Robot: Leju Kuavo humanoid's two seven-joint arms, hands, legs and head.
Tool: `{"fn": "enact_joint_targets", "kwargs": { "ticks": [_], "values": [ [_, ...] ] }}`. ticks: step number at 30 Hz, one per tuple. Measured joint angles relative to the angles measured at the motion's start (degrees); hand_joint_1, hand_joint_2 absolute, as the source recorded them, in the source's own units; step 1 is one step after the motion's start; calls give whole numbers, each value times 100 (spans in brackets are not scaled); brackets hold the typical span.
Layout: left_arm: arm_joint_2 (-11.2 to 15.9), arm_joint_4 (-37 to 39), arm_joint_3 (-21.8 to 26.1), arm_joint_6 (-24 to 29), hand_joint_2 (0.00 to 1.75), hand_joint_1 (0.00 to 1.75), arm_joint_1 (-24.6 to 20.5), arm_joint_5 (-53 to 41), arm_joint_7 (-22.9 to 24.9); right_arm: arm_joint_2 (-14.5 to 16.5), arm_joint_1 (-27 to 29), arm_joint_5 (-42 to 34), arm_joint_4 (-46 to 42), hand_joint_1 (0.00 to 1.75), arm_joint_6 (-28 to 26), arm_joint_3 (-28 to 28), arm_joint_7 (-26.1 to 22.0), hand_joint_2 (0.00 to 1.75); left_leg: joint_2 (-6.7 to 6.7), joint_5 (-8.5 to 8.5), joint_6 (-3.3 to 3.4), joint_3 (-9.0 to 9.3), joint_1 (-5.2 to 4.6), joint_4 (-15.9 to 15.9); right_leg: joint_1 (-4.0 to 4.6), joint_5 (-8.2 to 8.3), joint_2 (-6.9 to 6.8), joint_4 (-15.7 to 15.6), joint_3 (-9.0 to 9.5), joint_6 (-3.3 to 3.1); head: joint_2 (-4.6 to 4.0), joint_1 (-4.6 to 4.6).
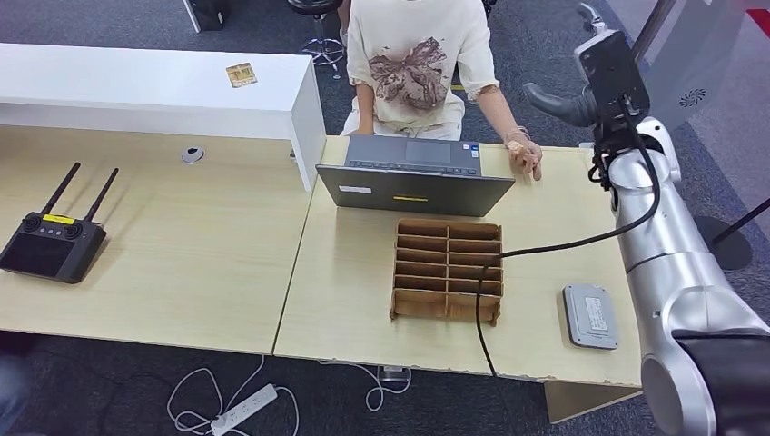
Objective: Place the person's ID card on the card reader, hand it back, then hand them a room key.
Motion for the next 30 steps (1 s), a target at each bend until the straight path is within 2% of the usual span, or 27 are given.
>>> {"fn": "enact_joint_targets", "kwargs": {
  "ticks": [7,10,13,16,21,25,30],
  "values": [
    [-23,0,119,37,0,0,26,-1,24,-674,1244,-1884,-1441,0,427,-252,40,175,-4,-4,5,-5,0,1,-4,0,-8,-6,0,1,0,0],
    [-26,0,167,46,0,0,32,-2,35,-923,1882,-2316,-2086,0,401,-385,-105,175,-10,-5,6,-6,0,1,-3,-1,-14,-11,1,1,0,1],
    [-29,0,199,51,0,0,40,-3,43,-1106,2617,-2311,-2763,0,160,-530,-442,175,-14,-6,8,-10,-1,0,-2,-1,-17,-11,0,2,0,0],
    [-34,0,237,65,0,0,42,-13,60,-1166,3209,-1999,-3309,0,-120,-659,-711,175,-5,-8,8,-9,-1,-1,0,-2,-9,-11,-4,1,0,-1],
    [-41,0,291,88,0,0,54,-18,96,-1191,4238,-1573,-4179,0,-322,-861,-799,175,-28,-9,7,-10,5,-2,6,-10,-34,-11,6,7,0,2],
    [-41,0,325,82,0,0,54,-62,102,-1081,5095,-1797,-4869,0,95,-976,-983,175,-30,-9,7,-15,4,-4,4,-11,-33,-8,0,6,0,-1],
    [-41,0,383,63,0,0,50,-100,102,-949,5676,-2115,-5418,0,786,-1072,-1007,175,-28,-9,7,-14,4,-4,3,-12,-28,-9,-1,6,0,1]
  ]
}}
